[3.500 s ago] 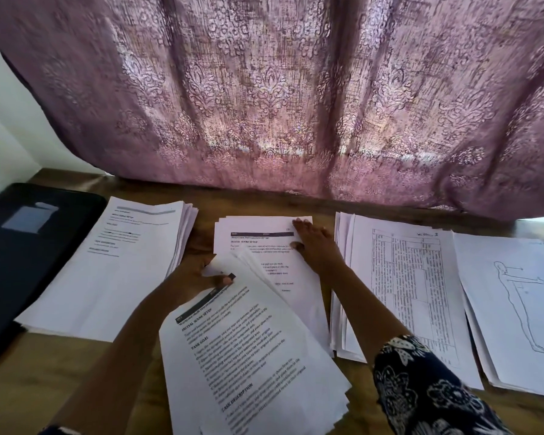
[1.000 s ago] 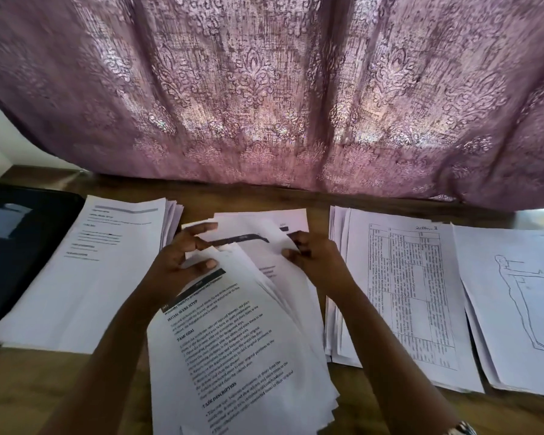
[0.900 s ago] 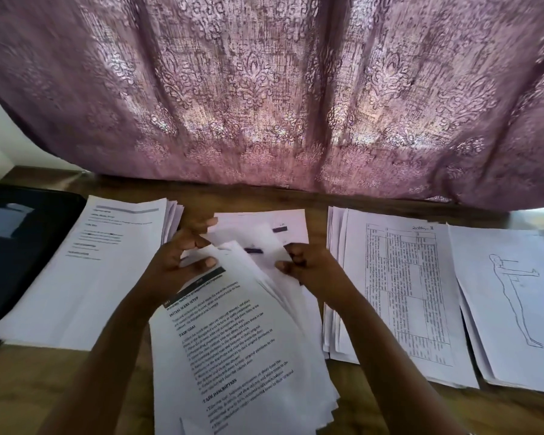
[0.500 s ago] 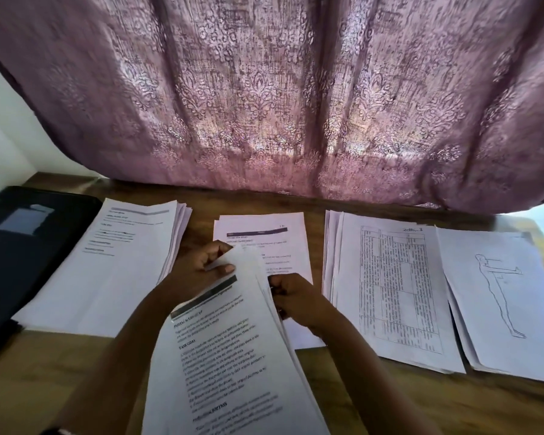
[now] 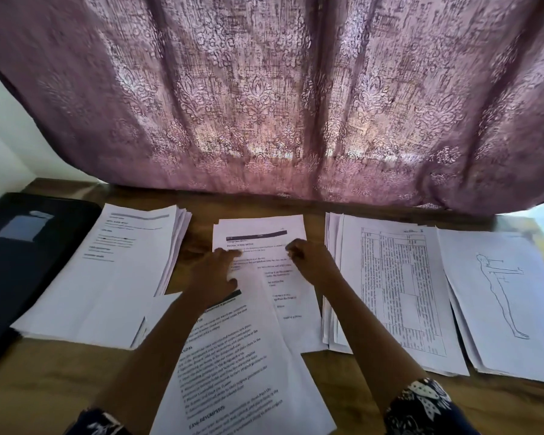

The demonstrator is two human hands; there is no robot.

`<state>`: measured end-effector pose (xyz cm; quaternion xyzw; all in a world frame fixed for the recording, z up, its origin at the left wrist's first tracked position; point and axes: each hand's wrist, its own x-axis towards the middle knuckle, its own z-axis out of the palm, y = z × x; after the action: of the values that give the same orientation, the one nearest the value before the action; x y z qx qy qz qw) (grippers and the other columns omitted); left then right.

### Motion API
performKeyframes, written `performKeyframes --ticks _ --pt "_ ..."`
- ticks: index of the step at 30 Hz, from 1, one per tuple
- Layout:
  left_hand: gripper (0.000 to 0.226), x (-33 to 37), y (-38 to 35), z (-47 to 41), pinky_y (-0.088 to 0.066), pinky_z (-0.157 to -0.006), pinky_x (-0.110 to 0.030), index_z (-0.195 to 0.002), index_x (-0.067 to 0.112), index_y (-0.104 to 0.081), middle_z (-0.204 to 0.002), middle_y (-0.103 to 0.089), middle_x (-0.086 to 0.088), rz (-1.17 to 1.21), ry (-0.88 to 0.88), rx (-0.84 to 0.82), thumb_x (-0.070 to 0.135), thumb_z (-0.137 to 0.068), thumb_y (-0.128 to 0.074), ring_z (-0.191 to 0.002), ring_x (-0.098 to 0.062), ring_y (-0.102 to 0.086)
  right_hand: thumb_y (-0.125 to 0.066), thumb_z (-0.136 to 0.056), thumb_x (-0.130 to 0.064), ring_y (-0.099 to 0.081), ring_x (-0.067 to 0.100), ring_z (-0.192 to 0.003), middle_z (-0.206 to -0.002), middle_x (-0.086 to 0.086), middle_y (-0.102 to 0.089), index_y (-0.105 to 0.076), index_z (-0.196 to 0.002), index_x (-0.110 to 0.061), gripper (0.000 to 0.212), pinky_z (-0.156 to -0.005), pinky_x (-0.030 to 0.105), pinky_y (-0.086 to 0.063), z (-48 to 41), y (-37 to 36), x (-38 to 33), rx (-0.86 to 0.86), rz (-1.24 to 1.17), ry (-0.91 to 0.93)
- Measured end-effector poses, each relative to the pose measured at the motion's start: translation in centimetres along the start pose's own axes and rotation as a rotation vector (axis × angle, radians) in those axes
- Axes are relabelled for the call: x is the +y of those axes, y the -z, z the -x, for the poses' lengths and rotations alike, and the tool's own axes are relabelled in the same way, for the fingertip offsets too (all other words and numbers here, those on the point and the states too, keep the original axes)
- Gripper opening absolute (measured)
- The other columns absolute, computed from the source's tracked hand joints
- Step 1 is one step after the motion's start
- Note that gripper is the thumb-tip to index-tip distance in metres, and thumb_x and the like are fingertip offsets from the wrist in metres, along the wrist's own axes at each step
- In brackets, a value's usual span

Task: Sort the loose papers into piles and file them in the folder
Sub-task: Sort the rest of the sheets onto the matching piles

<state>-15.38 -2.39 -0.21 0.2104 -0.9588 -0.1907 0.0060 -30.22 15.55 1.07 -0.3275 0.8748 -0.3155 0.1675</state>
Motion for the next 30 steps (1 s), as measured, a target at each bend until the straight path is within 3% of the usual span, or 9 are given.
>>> performKeyframes --ticks 4,7,12,15,19,23,26,28,30 --pt "0.058 2.1 -0.9 -1.7 -0.041 -0.105 -0.048 -0.140 0.019 -0.046 -0.145 -0.047 -0.006 0.059 -0.023 0.204 0.029 -0.086 -0.066 -0.131 -0.029 -0.043 -0.052 -0.097 -0.017 -0.059 0.026 -0.114 -0.131 0.006 -0.060 -0.059 -0.125 -0.014 0.029 -0.088 0.028 -0.047 -3.2 0.5 0.5 0.152 0.046 0.027" --pt "0.049 2.8 -1.9 -3.8 -0.038 -0.108 -0.048 -0.136 0.020 -0.051 -0.144 -0.047 -0.004 0.099 0.012 0.232 0.030 -0.090 -0.062 -0.132 -0.026 -0.041 -0.057 -0.094 -0.031 -0.044 0.028 -0.132 -0.147 0.007 -0.044 -0.040 -0.143 -0.016 0.053 -0.107 0.039 -0.036 -4.9 0.6 1.4 0.013 0.178 0.041" --pt "0.043 2.4 -4.0 -5.8 -0.034 -0.110 -0.043 -0.132 0.020 -0.056 -0.141 -0.052 -0.004 0.088 -0.006 0.224 0.034 -0.091 -0.060 -0.129 -0.025 -0.047 -0.050 -0.096 -0.041 -0.040 0.033 -0.135 -0.150 0.011 -0.038 -0.024 -0.150 -0.015 0.065 -0.112 0.044 -0.032 -5.9 -0.6 2.3 -0.036 0.359 0.071" --pt "0.052 2.4 -4.8 -5.8 -0.030 -0.112 -0.046 -0.139 0.020 -0.049 -0.145 -0.047 -0.006 0.123 -0.019 0.266 0.042 -0.093 -0.056 -0.133 -0.028 -0.043 -0.049 -0.097 -0.036 -0.047 0.033 -0.128 -0.142 0.011 -0.049 -0.028 -0.149 -0.019 0.058 -0.108 0.044 -0.035 -5.1 -1.2 1.9 0.042 0.390 0.112" --pt "0.073 2.3 -4.6 -5.6 -0.024 -0.112 -0.050 -0.150 0.020 -0.029 -0.155 -0.033 -0.008 0.191 -0.100 0.345 0.058 -0.090 -0.044 -0.141 -0.030 -0.033 -0.058 -0.094 -0.035 -0.061 0.031 -0.108 -0.132 0.012 -0.057 -0.038 -0.144 -0.021 0.055 -0.089 0.040 -0.052 -3.5 -1.7 1.4 0.218 0.025 0.037" --pt "0.080 2.2 -4.6 -5.4 -0.022 -0.113 -0.044 -0.151 0.023 -0.016 -0.156 -0.029 -0.007 0.255 -0.215 0.367 0.055 -0.087 -0.054 -0.142 -0.030 -0.031 -0.058 -0.094 -0.022 -0.062 0.027 -0.112 -0.136 0.008 -0.056 -0.028 -0.149 -0.020 0.063 -0.089 0.040 -0.052 -2.1 -2.0 2.2 0.150 0.018 0.328" --pt "0.074 1.9 -4.8 -5.5 -0.029 -0.110 -0.043 -0.147 0.020 -0.030 -0.146 -0.046 -0.007 0.276 -0.229 0.389 0.038 -0.085 -0.066 -0.131 -0.028 -0.046 -0.056 -0.094 -0.028 -0.061 0.023 -0.115 -0.132 0.004 -0.059 -0.041 -0.142 -0.017 0.052 -0.094 0.029 -0.047 -1.9 -1.2 2.9 -0.039 -0.040 0.380" --pt "0.063 1.6 -5.1 -5.5 -0.034 -0.109 -0.045 -0.141 0.018 -0.042 -0.136 -0.055 -0.007 0.267 -0.207 0.408 0.024 -0.084 -0.068 -0.124 -0.028 -0.052 -0.051 -0.092 -0.038 -0.064 0.024 -0.108 -0.124 0.006 -0.065 -0.058 -0.129 -0.014 0.044 -0.087 0.025 -0.051 -2.5 -0.3 3.0 0.011 -0.125 0.335" --pt "0.047 1.5 -5.2 -5.5 -0.039 -0.106 -0.049 -0.129 0.014 -0.056 -0.127 -0.061 -0.009 0.256 -0.187 0.431 0.017 -0.084 -0.066 -0.118 -0.031 -0.056 -0.049 -0.095 -0.040 -0.063 0.027 -0.110 -0.126 0.006 -0.063 -0.059 -0.128 -0.014 0.043 -0.084 0.022 -0.048 -4.1 0.4 3.3 0.097 -0.059 0.247"
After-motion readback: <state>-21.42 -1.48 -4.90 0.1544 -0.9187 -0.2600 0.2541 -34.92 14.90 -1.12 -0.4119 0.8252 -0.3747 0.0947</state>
